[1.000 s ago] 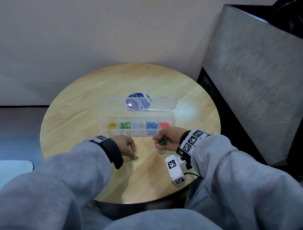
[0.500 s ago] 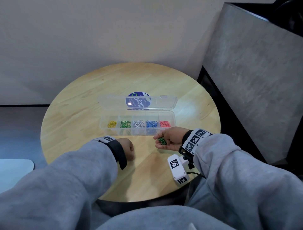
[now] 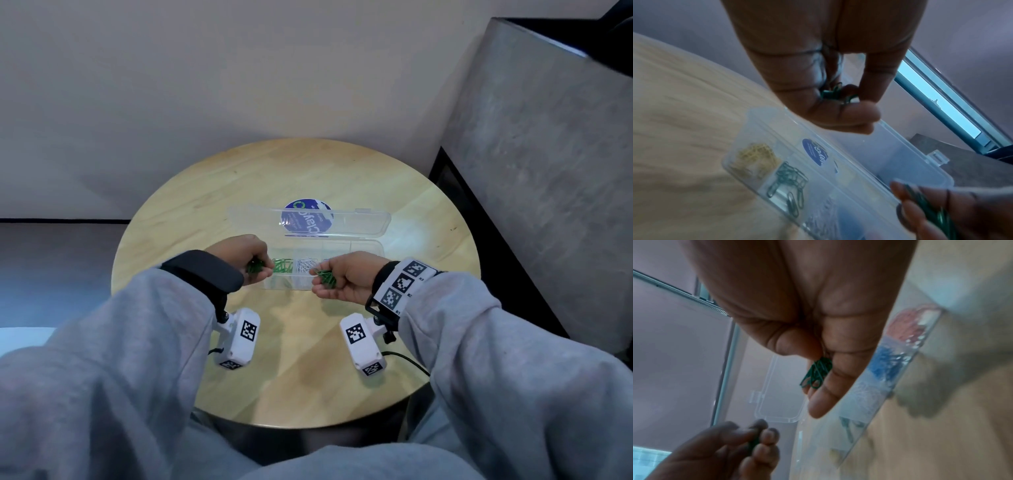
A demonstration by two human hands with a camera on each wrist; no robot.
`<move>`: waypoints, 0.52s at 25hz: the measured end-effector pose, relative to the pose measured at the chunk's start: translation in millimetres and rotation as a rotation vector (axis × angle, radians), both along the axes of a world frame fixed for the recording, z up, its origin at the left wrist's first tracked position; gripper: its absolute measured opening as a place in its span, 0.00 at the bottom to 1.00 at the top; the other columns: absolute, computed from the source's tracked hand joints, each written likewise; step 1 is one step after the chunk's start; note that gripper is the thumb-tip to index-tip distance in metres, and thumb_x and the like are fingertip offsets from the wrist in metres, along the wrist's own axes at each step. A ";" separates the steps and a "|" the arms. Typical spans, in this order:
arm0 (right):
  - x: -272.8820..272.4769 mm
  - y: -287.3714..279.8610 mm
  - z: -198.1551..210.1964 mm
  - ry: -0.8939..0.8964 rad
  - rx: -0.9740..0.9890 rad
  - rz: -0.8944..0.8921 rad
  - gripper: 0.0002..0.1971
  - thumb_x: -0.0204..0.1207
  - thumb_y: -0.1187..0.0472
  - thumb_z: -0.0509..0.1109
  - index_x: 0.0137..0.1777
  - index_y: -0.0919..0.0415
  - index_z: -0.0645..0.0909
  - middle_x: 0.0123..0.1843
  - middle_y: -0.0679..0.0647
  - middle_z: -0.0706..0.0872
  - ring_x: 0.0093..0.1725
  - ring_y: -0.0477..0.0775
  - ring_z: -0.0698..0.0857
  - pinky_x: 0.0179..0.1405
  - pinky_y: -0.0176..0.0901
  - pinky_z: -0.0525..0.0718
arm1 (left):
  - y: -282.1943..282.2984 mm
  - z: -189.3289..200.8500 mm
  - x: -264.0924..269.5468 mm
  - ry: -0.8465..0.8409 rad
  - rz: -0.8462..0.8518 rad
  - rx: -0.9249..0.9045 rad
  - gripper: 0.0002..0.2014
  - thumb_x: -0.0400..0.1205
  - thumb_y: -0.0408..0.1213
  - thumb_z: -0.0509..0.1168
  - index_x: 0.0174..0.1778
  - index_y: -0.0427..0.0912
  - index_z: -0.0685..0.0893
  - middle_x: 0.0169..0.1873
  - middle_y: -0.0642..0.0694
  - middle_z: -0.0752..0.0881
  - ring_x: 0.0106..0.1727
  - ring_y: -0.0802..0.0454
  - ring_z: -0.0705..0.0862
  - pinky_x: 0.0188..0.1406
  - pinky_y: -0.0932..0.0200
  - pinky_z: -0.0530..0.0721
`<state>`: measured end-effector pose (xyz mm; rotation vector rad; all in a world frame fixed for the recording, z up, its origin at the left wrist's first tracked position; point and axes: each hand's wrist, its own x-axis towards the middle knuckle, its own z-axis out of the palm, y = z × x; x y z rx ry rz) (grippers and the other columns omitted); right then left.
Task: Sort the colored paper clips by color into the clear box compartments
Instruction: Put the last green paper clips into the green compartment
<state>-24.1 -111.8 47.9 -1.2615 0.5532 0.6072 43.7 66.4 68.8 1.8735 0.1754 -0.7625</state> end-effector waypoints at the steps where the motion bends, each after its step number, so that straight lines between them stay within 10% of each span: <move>1: 7.1 5.2 2.5 -0.022 -0.005 -0.011 0.26 0.70 0.85 0.35 0.43 0.68 0.74 0.39 0.61 0.74 0.38 0.54 0.78 0.30 0.37 0.87 | 0.2 -1.0 4.2 0.000 0.009 0.022 0.13 0.80 0.22 0.53 0.29 0.33 0.73 0.25 0.38 0.78 0.21 0.52 0.78 0.14 0.72 0.77; 6: 44.5 20.7 2.9 -0.026 -0.051 -0.121 0.18 0.77 0.82 0.42 0.44 0.70 0.73 0.38 0.60 0.72 0.36 0.53 0.75 0.33 0.36 0.84 | -4.5 -15.6 26.1 -0.037 0.021 0.041 0.13 0.80 0.22 0.61 0.30 0.36 0.71 0.29 0.37 0.79 0.28 0.46 0.79 0.21 0.67 0.83; 10: 65.7 29.1 -7.5 -0.011 -0.115 -0.145 0.22 0.74 0.80 0.50 0.66 0.79 0.74 0.34 0.58 0.69 0.36 0.53 0.73 0.32 0.39 0.82 | -13.9 -27.7 39.6 -0.010 -0.026 -0.084 0.16 0.81 0.24 0.59 0.30 0.43 0.68 0.31 0.46 0.70 0.30 0.50 0.70 0.30 0.60 0.72; 13: 67.4 32.8 -7.5 -0.031 -0.078 -0.098 0.14 0.70 0.79 0.51 0.45 0.66 0.75 0.31 0.56 0.64 0.30 0.50 0.66 0.30 0.39 0.73 | -18.1 -30.3 44.4 -0.020 -0.030 -0.036 0.10 0.81 0.29 0.61 0.34 0.40 0.75 0.34 0.43 0.73 0.33 0.49 0.72 0.35 0.61 0.72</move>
